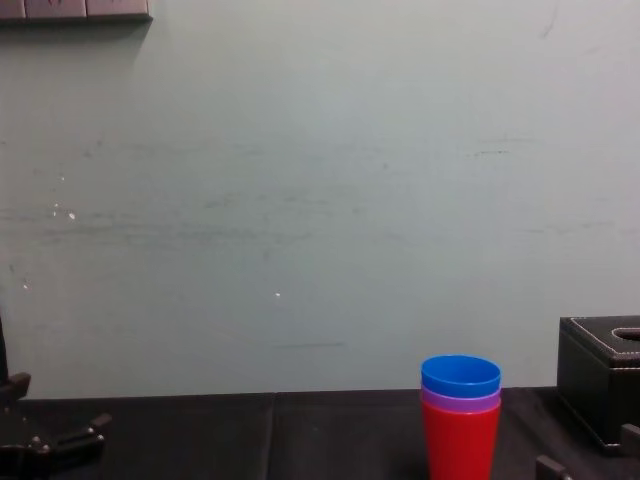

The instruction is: Stack the three plastic cups sequentially using one hand.

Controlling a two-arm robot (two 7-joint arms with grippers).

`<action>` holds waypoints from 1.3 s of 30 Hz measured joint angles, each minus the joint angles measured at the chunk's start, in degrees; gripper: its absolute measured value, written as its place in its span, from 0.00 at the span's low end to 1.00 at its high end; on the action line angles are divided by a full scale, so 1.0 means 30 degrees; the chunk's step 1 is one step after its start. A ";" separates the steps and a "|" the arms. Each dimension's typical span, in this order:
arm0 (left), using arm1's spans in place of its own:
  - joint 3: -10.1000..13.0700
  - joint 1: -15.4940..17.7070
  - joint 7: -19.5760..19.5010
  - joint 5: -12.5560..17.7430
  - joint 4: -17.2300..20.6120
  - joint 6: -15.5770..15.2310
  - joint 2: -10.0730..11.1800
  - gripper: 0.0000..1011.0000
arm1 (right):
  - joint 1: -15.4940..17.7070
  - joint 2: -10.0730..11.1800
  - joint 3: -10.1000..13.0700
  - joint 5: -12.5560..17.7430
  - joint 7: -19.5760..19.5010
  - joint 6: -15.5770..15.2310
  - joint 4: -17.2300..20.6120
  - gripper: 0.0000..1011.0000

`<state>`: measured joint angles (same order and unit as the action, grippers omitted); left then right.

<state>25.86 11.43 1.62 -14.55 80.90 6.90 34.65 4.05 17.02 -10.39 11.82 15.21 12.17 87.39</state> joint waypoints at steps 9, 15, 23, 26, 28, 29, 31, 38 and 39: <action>0.0000 0.0000 0.0000 -0.0001 0.0000 0.0000 0.0000 0.99 | -0.0011 0.0016 -0.0018 0.0013 0.0011 -0.0035 0.0019 0.99; 0.0000 0.0000 0.0000 0.0000 0.0000 0.0000 0.0000 0.99 | -0.0013 0.0024 -0.0022 0.0022 0.0014 -0.0045 0.0029 0.99; 0.0000 0.0000 0.0000 -0.0001 0.0000 0.0000 0.0000 0.99 | -0.0012 0.0026 -0.0022 0.0028 0.0015 -0.0057 0.0031 0.99; 0.0000 0.0000 0.0000 0.0000 0.0000 0.0001 0.0000 0.99 | -0.0012 0.0025 -0.0022 0.0028 0.0015 -0.0057 0.0031 0.99; 0.0000 0.0001 0.0000 0.0000 0.0000 0.0001 0.0000 0.99 | -0.0013 0.0026 -0.0022 0.0028 0.0014 -0.0058 0.0031 0.99; 0.0000 0.0000 0.0000 0.0000 0.0000 0.0001 0.0000 0.99 | -0.0014 0.0025 -0.0022 0.0028 0.0014 -0.0058 0.0031 0.99; -0.0001 0.0000 0.0000 0.0000 0.0000 0.0000 0.0000 0.99 | -0.0013 0.0026 -0.0021 0.0027 0.0015 -0.0058 0.0031 0.99; 0.0000 0.0000 0.0000 0.0000 0.0000 0.0000 0.0000 0.99 | -0.0013 0.0025 -0.0021 0.0027 0.0015 -0.0058 0.0031 0.99; 0.0000 0.0000 0.0000 0.0000 0.0000 0.0000 0.0000 0.99 | -0.0013 0.0026 -0.0022 0.0027 0.0015 -0.0058 0.0031 0.99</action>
<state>25.86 11.43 1.62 -14.55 80.90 6.90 34.64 4.01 17.10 -10.46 11.90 15.25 12.00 87.48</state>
